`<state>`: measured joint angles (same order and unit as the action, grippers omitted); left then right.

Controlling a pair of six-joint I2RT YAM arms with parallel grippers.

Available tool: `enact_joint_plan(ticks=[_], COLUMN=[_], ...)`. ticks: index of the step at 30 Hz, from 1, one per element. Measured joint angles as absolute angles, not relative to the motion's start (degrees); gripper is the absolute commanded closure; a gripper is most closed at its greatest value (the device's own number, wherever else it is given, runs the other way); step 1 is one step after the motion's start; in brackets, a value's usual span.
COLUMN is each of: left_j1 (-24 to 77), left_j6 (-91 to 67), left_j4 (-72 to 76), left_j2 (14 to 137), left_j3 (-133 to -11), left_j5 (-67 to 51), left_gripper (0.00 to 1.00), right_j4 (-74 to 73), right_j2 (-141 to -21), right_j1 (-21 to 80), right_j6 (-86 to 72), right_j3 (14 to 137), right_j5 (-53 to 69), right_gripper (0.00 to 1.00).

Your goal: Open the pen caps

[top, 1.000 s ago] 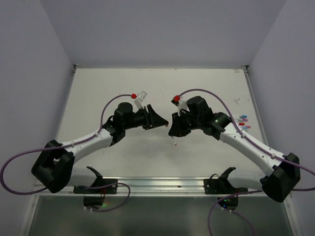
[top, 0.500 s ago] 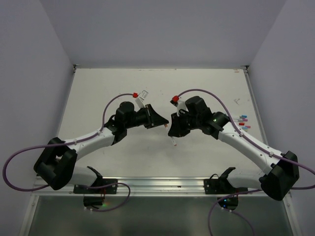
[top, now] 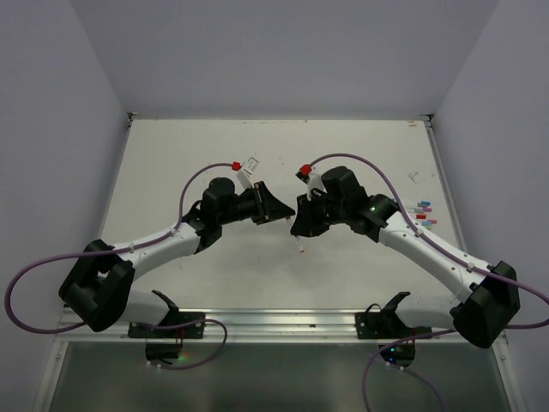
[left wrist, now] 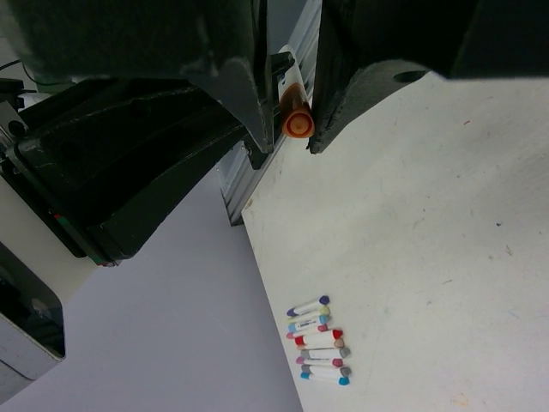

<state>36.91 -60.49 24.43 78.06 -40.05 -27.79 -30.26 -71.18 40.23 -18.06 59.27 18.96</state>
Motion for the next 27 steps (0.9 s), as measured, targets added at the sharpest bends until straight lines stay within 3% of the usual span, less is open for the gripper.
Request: enact_joint_plan(ticks=[6,9,10,11,12,14,15,18,25,27], left_j1=[37.1,37.2,37.2,37.2,37.2,37.2,37.2,37.2,37.2,37.2], left_j6=[-60.5,-60.4,-60.4,-60.4,-60.4,-60.4,-60.4,-60.4,-60.4,-60.4], left_j4=[24.4,24.4,24.4,24.3,24.3,24.3,24.3,24.3,24.3,24.3], left_j2=[78.1,78.0,78.0,78.0,78.0,78.0,78.0,77.5,75.9,75.9], left_j3=[-40.1,-40.1,-40.1,-40.1,-40.1,-40.1,-40.1,-40.1,-40.1,-40.1], left_j5=[-27.2,-27.0,-27.0,-27.0,-26.9,-26.9,-26.9,-26.7,-26.3,-26.2], left_gripper=[0.80,0.89,1.00,1.00,1.00,1.00,1.00,1.00,1.00,1.00], right_j4=[-30.0,-30.0,-30.0,-30.0,-30.0,-30.0,-30.0,-29.9,-28.6,-28.1], right_j2=[-71.4,-71.4,-71.4,-71.4,-71.4,-71.4,-71.4,-71.4,-72.1,-72.6], right_j1=[40.2,40.2,40.2,40.2,40.2,40.2,40.2,40.3,40.5,40.5], right_j6=[-18.4,-18.4,-18.4,-18.4,-18.4,-18.4,-18.6,-18.6,-18.6,-18.7], right_j3=[59.3,59.3,59.3,59.3,59.3,59.3,59.3,59.3,59.3,59.3], right_j5=[19.0,18.9,18.9,18.9,18.9,18.9,18.9,18.9,19.0,19.1], right_gripper=[1.00,1.00,1.00,1.00,0.95,0.71,0.64,0.61,0.67,0.80])
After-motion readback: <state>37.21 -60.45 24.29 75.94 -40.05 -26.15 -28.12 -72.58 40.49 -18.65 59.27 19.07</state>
